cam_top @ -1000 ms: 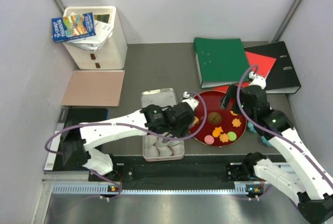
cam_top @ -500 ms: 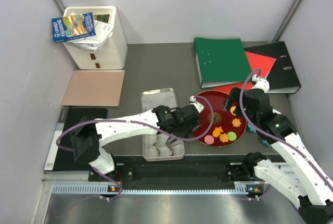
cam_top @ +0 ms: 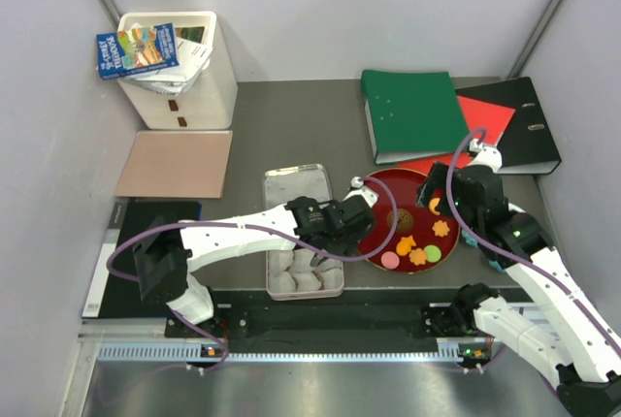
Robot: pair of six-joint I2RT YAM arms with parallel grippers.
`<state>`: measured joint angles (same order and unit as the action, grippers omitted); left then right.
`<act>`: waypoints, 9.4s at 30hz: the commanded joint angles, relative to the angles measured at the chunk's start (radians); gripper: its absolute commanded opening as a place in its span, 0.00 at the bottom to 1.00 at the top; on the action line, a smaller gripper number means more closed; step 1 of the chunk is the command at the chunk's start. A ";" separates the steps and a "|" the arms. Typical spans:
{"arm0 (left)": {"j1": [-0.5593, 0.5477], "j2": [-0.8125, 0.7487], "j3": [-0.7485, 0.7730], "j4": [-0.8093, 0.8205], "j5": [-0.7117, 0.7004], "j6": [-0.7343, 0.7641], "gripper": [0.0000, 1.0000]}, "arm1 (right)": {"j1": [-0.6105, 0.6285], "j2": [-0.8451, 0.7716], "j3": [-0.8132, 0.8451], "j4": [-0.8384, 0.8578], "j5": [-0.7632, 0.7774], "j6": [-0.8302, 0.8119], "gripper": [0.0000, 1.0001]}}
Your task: Pack the cookies
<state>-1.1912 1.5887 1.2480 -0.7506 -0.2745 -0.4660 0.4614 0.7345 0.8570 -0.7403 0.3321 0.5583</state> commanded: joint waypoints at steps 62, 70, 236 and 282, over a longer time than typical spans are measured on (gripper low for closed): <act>-0.002 -0.530 -0.121 -0.397 -0.055 -0.218 0.42 | -0.009 0.112 0.017 0.065 -0.027 0.009 0.95; -0.002 -0.510 -0.108 -0.400 -0.095 -0.210 0.52 | -0.009 0.108 0.014 0.061 -0.025 0.006 0.96; -0.007 -0.489 0.010 -0.757 0.064 -0.123 0.59 | -0.061 0.158 -0.012 0.088 -0.084 0.026 0.96; 0.042 0.396 0.462 0.353 0.145 0.156 0.61 | -0.063 -0.061 0.165 -0.116 0.062 0.049 0.96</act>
<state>-1.1679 1.9583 1.6592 -0.5869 -0.1875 -0.2703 0.4038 0.6971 0.9447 -0.8612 0.3523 0.5884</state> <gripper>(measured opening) 0.623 0.963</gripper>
